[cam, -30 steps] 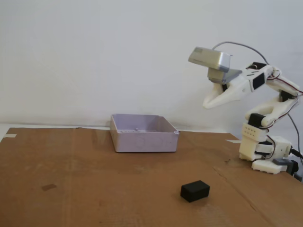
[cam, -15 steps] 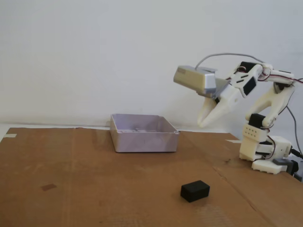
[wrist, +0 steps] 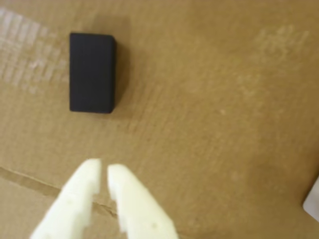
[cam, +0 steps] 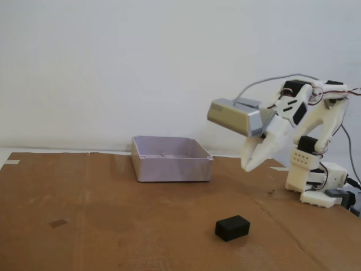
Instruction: Grasp a block and put it in the box.
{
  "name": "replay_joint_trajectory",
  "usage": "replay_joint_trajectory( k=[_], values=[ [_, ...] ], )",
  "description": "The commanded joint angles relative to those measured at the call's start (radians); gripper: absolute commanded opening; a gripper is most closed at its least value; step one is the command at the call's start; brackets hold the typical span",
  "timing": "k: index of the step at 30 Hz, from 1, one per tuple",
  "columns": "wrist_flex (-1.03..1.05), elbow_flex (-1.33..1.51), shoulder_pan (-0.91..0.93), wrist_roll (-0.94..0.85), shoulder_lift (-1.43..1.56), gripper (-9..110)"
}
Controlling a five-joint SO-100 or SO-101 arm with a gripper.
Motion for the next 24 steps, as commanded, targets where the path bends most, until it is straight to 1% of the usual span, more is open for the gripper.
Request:
replay_joint_trajectory(
  k=[1, 24],
  values=[
    [-0.011, -0.158, -0.023, -0.009, -0.008, 0],
    [-0.012, -0.166, -0.025, 0.000, -0.051, 0]
  ],
)
